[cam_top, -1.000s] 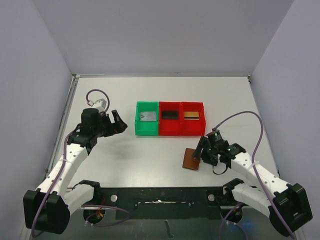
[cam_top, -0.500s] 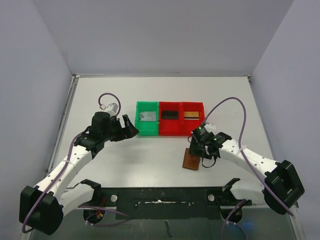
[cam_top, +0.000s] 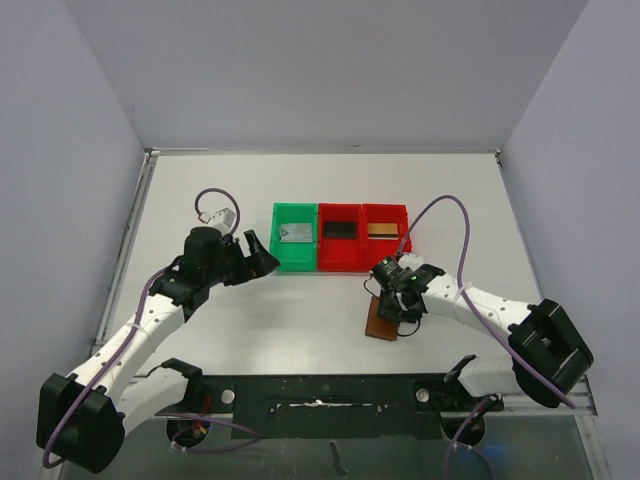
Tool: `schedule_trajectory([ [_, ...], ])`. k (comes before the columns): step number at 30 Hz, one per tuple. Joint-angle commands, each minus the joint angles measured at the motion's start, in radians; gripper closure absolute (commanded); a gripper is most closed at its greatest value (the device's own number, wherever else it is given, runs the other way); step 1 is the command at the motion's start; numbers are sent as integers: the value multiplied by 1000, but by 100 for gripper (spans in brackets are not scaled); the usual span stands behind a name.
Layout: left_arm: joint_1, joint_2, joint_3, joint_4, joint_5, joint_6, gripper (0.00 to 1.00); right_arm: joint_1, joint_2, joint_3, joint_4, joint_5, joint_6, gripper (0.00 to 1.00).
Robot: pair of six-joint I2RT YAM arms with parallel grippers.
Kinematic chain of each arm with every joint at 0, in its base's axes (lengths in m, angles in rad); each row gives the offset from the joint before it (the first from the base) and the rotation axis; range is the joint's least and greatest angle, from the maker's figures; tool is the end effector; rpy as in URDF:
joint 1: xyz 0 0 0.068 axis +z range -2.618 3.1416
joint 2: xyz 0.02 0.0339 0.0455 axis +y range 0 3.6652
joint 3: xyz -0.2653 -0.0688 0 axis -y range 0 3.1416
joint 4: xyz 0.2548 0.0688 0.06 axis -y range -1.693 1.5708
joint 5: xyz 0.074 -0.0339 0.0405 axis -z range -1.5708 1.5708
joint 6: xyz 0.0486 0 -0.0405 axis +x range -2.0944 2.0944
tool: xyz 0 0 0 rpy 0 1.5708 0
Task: Take the credit cards out of the card holder
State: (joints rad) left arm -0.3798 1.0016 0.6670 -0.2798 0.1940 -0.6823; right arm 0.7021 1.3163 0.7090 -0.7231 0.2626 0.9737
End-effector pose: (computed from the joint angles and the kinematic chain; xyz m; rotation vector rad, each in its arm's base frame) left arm 0.2165 -0.0965 0.2398 -0.2306 2.2787 -0.7924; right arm 0.1803 0.1360 0.1567 0.4214 2.7554 0.0040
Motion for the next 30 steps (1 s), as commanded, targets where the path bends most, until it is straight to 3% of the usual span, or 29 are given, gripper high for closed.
schedule_trajectory([
  [1,-19,-5,6,70,-3,-22,16,7,17,11,29,47,4,61],
  [8,-52,-2,-5,84,-11,-41,17,1,-21,-42,73,21,-4,76],
  [12,-76,28,-3,132,46,-37,17,-20,-68,-95,175,-74,-59,89],
  [14,-99,57,8,135,51,-32,17,-32,-94,-116,214,-115,-65,90],
  [16,-127,76,12,140,43,-28,17,-33,-118,-133,246,-143,-77,100],
  [30,-265,181,-5,180,-33,-74,18,-25,-71,-143,506,-383,-111,100],
])
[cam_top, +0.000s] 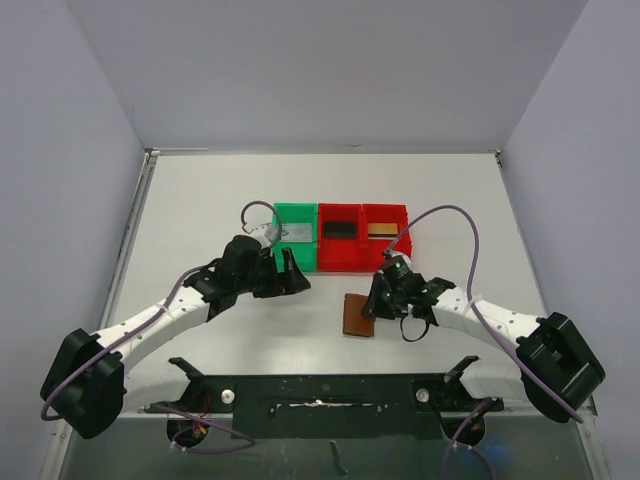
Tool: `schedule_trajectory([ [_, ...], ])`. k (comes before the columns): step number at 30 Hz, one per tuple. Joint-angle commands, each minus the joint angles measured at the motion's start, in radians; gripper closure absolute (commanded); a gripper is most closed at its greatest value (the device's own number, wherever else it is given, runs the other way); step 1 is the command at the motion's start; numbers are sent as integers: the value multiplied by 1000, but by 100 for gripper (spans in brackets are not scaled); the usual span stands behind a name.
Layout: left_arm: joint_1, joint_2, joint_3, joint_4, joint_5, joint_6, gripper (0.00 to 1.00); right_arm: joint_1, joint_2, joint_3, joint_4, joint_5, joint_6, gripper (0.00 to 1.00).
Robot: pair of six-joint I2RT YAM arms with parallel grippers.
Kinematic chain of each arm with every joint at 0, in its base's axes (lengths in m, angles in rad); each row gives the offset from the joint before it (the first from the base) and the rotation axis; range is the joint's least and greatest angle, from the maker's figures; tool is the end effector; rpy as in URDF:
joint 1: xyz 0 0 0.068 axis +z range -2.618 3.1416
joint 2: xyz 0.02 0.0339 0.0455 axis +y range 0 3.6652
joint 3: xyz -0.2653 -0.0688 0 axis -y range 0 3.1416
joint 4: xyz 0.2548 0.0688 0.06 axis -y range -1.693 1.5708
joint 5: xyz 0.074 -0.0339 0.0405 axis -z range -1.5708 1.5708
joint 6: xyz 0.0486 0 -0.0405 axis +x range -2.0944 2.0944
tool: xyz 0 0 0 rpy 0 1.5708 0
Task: Take the credit cards out of the card holder
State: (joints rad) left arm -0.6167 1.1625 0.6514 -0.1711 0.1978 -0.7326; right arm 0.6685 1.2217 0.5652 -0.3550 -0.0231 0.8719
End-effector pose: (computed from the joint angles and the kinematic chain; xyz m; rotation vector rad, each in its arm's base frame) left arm 0.2071 -0.1586 0.2080 -0.0259 2.4137 -0.9038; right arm 0.1820 0.1451 0.1509 0.2653 2.6875 0.5624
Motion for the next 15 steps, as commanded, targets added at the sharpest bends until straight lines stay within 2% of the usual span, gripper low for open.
schedule_trajectory([
  [1,-36,31,10,77,-38,-29,18,9,34,5,156,-114,-14,100],
  [10,-160,167,-35,209,-41,-109,20,19,94,-1,295,-213,23,100],
  [15,-212,280,-60,345,10,-179,23,24,123,-17,329,-221,53,100],
])
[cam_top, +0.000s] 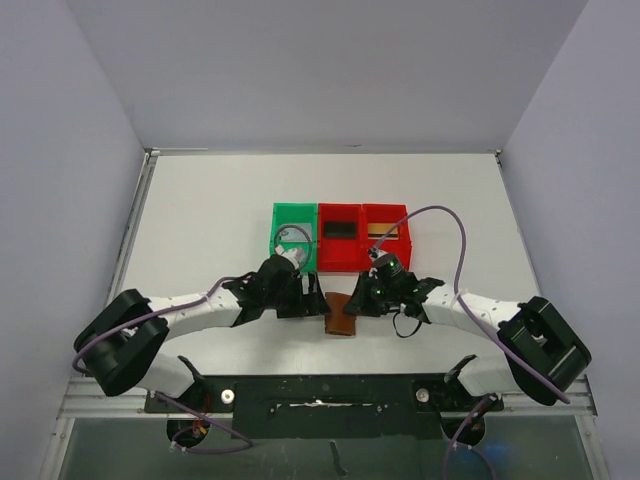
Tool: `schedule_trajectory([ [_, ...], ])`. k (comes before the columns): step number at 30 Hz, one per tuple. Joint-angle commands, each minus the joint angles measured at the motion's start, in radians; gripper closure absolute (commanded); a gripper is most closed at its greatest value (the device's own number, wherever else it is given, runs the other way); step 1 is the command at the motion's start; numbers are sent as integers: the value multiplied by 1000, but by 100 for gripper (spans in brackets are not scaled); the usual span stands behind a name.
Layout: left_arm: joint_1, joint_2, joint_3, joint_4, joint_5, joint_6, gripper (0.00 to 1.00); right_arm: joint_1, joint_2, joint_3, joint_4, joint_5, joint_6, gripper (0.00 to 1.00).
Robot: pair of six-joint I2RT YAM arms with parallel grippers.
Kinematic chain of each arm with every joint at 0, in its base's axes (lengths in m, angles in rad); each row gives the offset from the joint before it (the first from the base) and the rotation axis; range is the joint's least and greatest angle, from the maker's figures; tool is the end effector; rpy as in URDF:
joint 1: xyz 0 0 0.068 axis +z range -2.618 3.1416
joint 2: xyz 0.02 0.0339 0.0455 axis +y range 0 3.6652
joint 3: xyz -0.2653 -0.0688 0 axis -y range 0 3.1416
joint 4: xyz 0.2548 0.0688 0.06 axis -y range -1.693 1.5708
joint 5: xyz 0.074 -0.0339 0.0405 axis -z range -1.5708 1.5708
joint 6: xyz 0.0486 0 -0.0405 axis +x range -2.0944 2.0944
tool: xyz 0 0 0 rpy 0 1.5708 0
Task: Take the credit cards out of the card holder
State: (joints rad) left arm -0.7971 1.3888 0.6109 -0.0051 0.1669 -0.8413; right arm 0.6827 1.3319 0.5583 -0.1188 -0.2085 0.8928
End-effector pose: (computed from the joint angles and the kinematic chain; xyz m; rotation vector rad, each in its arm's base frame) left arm 0.1913 -0.2074 0.1523 0.0325 2.5669 -0.9256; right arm 0.1936 0.1704 0.1415 0.1822 2.6694 0.8660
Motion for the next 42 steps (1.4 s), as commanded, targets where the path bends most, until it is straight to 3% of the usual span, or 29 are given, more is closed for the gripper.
schedule_trajectory([
  [1,-37,71,-34,228,59,-92,23,12,17,-12,94,-38,35,100],
  [5,-49,151,-61,393,104,-163,31,20,26,-17,93,-41,43,100],
  [9,-49,200,-67,431,92,-199,52,20,11,-33,106,-41,51,100],
  [16,-49,182,-38,254,-18,-175,77,16,-43,-76,120,-26,89,100],
  [21,-51,165,-31,200,-34,-152,80,8,-106,-90,53,38,99,98],
  [27,-55,141,-13,177,-8,-110,78,10,-182,-34,-123,136,61,68],
  [30,-58,132,11,136,-15,-85,77,8,-197,9,-230,193,37,59],
  [35,-67,118,41,95,-26,-60,77,11,-168,90,-317,218,-3,55],
  [39,-72,114,69,70,-26,-51,77,17,-128,117,-298,190,-18,55],
  [42,-77,105,78,56,-36,-52,77,32,-109,125,-254,147,-24,49],
])
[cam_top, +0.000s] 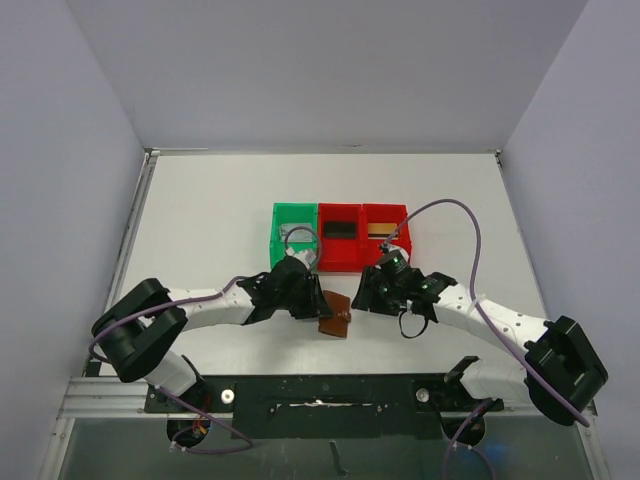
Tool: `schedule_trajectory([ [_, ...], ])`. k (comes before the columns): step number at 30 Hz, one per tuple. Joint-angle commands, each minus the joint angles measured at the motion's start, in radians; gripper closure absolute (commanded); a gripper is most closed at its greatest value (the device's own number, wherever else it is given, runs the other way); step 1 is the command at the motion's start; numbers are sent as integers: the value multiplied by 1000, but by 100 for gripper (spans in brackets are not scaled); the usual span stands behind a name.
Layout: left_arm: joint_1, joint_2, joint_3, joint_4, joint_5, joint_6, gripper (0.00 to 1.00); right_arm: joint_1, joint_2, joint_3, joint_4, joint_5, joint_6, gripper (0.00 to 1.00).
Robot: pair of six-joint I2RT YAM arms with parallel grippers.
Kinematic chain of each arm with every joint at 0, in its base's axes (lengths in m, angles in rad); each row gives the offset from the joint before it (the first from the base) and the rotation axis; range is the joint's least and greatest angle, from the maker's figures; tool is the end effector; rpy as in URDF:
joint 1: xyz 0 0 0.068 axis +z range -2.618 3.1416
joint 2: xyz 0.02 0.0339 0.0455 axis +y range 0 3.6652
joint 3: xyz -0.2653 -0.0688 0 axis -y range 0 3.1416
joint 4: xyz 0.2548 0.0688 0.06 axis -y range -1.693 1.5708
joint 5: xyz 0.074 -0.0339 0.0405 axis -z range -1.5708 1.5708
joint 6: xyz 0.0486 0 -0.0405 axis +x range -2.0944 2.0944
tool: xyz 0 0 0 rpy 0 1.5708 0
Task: Take the credit cards out of the card holder
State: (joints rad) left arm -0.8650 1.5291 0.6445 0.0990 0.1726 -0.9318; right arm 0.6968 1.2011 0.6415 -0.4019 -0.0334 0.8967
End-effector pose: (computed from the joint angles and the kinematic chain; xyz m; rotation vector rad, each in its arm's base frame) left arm 0.1902 -0.2360 0.1333 0.0063 2.6097 -0.9854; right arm 0.1846 0.1566 0.1759 0.2524 2.6568 0.6312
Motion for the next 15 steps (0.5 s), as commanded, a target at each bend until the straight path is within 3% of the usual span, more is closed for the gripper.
schedule_trajectory([
  [1,-10,-38,47,-51,-42,36,77,21,28,41,49,-47,-28,47],
  [15,-14,-59,64,-75,-43,40,77,79,194,80,163,-91,-11,35],
])
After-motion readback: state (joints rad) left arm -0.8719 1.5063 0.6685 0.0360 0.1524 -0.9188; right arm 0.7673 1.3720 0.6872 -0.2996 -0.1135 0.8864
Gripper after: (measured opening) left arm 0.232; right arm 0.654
